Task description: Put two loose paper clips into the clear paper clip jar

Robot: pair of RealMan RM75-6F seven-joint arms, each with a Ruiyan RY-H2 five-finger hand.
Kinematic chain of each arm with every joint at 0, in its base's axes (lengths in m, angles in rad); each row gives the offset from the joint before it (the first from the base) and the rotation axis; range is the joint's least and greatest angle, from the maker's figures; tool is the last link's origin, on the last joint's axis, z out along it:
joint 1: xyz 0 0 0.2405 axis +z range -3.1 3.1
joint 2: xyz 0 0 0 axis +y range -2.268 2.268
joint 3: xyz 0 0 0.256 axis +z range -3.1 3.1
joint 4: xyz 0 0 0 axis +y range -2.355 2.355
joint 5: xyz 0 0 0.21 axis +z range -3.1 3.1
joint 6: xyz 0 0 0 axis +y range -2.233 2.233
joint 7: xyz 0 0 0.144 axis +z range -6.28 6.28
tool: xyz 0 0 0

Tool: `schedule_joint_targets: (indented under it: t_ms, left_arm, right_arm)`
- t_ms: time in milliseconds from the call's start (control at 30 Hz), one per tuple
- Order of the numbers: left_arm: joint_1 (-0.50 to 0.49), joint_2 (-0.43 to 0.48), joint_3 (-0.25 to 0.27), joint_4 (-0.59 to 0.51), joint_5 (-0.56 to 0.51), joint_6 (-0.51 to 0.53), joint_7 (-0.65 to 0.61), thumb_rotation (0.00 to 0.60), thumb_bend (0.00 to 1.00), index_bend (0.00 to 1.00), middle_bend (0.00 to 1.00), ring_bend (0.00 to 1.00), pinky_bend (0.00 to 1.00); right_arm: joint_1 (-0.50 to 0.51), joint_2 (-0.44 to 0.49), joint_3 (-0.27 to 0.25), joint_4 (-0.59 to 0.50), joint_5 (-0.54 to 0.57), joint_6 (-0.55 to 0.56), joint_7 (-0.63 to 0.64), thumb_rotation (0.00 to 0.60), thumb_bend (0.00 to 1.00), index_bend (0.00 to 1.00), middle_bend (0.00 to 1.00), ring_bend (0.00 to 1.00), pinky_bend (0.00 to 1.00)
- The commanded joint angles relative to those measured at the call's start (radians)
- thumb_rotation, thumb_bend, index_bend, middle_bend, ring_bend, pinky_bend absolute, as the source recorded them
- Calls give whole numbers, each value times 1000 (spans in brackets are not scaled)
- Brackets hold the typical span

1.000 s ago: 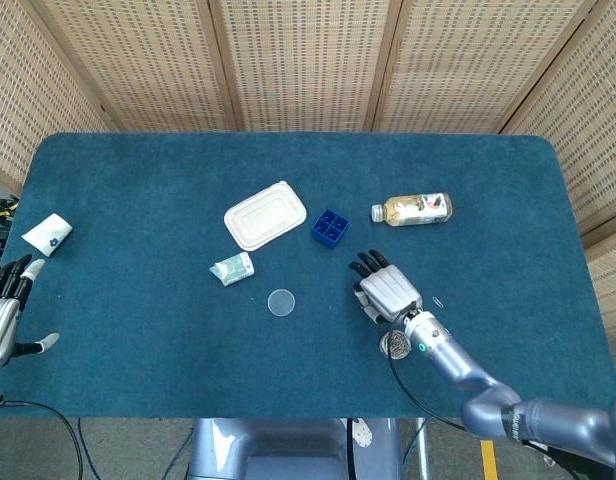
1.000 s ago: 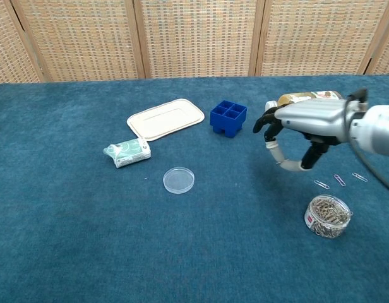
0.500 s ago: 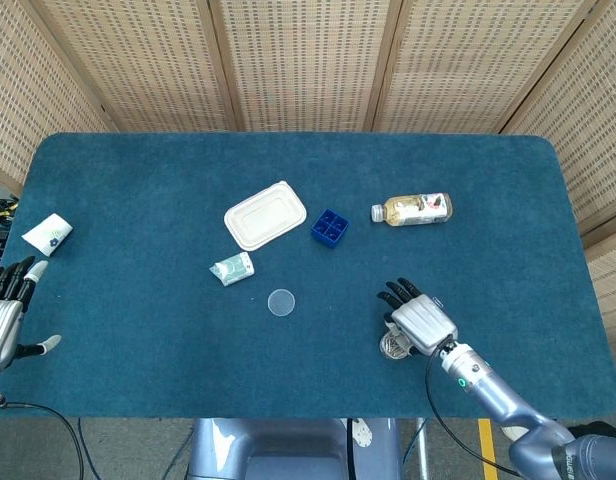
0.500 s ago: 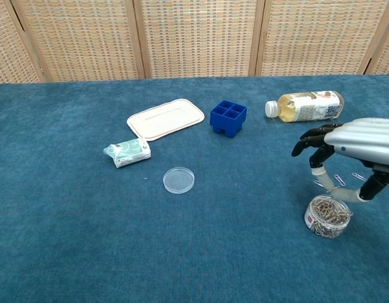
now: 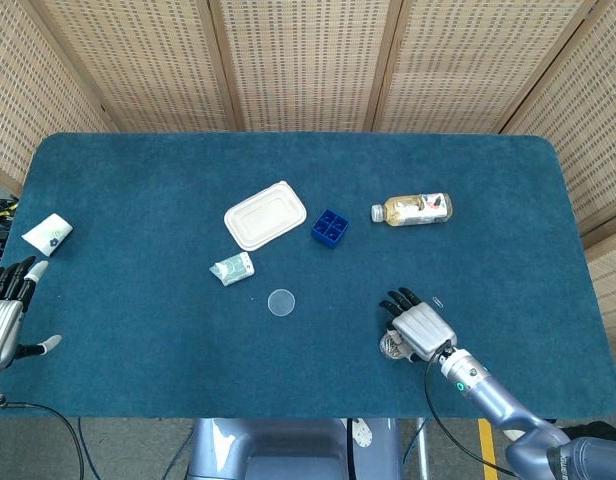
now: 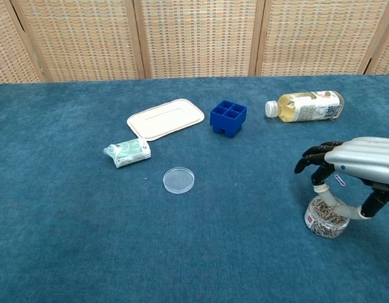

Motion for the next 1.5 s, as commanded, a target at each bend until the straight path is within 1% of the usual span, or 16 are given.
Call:
schedule_joint_targets:
  t_ms: [33, 200, 267, 333, 400, 467, 733, 833, 967, 1067, 1100, 1167, 1233, 1333, 1400, 1500]
  left_arm:
    - [0, 0, 0, 0, 0, 0, 0, 600, 114, 0, 0, 0, 0]
    - [0, 0, 0, 1, 0, 0, 0, 600, 113, 0, 0, 0, 0]
    - [0, 0, -1, 1, -1, -1, 0, 600, 113, 0, 0, 0, 0]
    - [-1, 0, -1, 1, -1, -1, -1, 600, 114, 0, 0, 0, 0]
    - [-1, 1, 0, -1, 0, -1, 0, 600, 114, 0, 0, 0, 0]
    - [-1, 1, 0, -1, 0, -1, 0, 600, 114, 0, 0, 0, 0]
    - [1, 2, 0, -2, 3, 3, -4, 600, 113, 0, 0, 0, 0]
    - [1, 4, -1, -2, 3, 3, -8, 600, 113, 0, 0, 0, 0]
    - [2, 8, 0, -4, 6, 4, -15, 600, 113, 0, 0, 0, 0]
    - [6, 11, 0, -6, 12, 12, -24, 600, 113, 0, 0, 0, 0]
    - [9, 12, 0, -6, 15, 19, -28, 600, 113, 0, 0, 0, 0]
    - [15, 13, 2, -3, 23, 29, -32, 600, 114, 0, 0, 0, 0]
    - [19, 12, 5, 1, 33, 39, -32, 600, 113, 0, 0, 0, 0]
    - [28, 9, 11, 8, 51, 57, -33, 600, 102, 0, 0, 0, 0]
    - [33, 7, 15, 10, 62, 68, -35, 600, 87, 0, 0, 0, 0]
    - [46, 3, 23, 15, 87, 93, -42, 600, 70, 0, 0, 0, 0]
  right_arm:
    - [-2, -4, 2, 5, 2, -4, 0, 600, 474, 631, 134, 0, 0]
    - [-3, -5, 5, 7, 2, -10, -1, 600, 473, 631, 134, 0, 0]
    - [-3, -1, 4, 4, 1, -16, 4, 600, 450, 611, 134, 0, 0]
    - [-3, 4, 6, -1, -3, -17, 12, 600, 348, 543, 134, 0, 2]
    - [-4, 7, 9, -3, -9, -13, 14, 600, 267, 489, 134, 0, 4]
    - [-5, 9, 11, -7, -12, -10, 17, 600, 242, 470, 134, 0, 5]
    - [-9, 20, 22, -23, -18, 1, 11, 600, 236, 465, 134, 0, 7]
    - [-14, 38, 35, -49, -25, 24, 21, 600, 239, 465, 134, 0, 8]
    - [-35, 91, 54, -105, -48, 87, 46, 600, 244, 465, 134, 0, 8]
    - [-75, 141, 55, -138, -83, 169, 85, 600, 244, 464, 134, 0, 8]
    - [-103, 162, 52, -142, -96, 217, 105, 600, 235, 453, 134, 0, 8]
    - [-153, 195, 35, -131, -127, 291, 132, 600, 188, 398, 133, 0, 6]
    - [-194, 215, 25, -115, -135, 346, 137, 600, 98, 266, 85, 0, 1]
    - [-256, 225, 19, -88, -136, 432, 139, 600, 26, 88, 4, 0, 0]
    - [-290, 224, 21, -74, -128, 478, 133, 600, 2, 36, 0, 0, 0]
    - [-353, 210, 22, -47, -111, 557, 123, 600, 0, 5, 0, 0, 0]
